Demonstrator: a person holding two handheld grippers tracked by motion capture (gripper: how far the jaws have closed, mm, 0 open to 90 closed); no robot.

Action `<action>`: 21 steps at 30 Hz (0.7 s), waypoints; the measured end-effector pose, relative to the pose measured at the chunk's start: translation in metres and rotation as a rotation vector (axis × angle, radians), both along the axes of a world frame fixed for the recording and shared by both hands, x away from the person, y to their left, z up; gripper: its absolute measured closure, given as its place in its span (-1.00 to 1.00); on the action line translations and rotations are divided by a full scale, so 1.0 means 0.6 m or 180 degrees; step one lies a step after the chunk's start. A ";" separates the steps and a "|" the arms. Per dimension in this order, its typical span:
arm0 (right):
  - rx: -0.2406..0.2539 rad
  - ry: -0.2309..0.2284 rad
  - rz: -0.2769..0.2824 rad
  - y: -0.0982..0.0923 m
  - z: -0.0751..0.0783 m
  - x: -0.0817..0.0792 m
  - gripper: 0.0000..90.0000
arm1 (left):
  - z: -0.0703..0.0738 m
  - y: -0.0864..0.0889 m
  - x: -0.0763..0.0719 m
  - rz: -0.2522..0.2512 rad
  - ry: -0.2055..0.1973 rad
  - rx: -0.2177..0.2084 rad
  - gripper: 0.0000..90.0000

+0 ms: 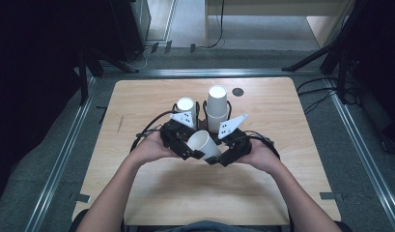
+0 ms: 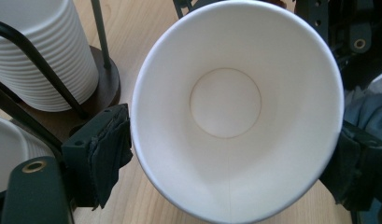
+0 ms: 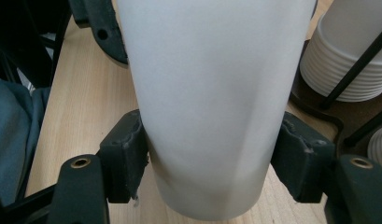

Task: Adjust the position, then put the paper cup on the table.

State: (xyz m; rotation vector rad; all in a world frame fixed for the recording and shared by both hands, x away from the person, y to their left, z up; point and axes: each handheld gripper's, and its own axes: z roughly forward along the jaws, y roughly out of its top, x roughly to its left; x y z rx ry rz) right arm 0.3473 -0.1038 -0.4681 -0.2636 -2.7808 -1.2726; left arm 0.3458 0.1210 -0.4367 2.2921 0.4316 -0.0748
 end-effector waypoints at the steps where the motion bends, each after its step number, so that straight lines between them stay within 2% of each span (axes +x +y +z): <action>1: 0.0008 0.0001 0.0002 -0.001 0.000 0.001 -0.27 | -0.001 0.002 0.000 0.0028 -0.0005 -0.0056 -0.71; 6: 0.0060 0.0033 -0.0044 -0.004 0.002 0.002 -0.27 | -0.009 0.004 -0.002 0.0094 0.0005 -0.0138 -0.70; 10: 0.0081 0.0051 -0.0062 -0.007 0.002 0.004 -0.27 | -0.011 0.007 -0.002 0.0183 0.0023 -0.0291 -0.71; 12: 0.0114 0.0069 -0.0072 -0.008 0.002 0.005 -0.27 | -0.013 0.008 -0.001 0.0214 0.0081 -0.0367 -0.71; 13: 0.0127 0.0078 -0.0082 -0.009 0.003 0.005 -0.27 | -0.014 0.008 -0.001 0.0233 0.0057 -0.0374 -0.71; 17: 0.0165 0.0104 -0.0120 -0.010 0.003 0.007 -0.27 | -0.018 0.007 0.000 0.0247 0.0102 -0.0441 -0.71; 21: 0.0190 0.0119 -0.0130 -0.009 0.002 0.009 -0.27 | -0.021 0.002 -0.001 0.0244 0.0088 -0.0431 -0.71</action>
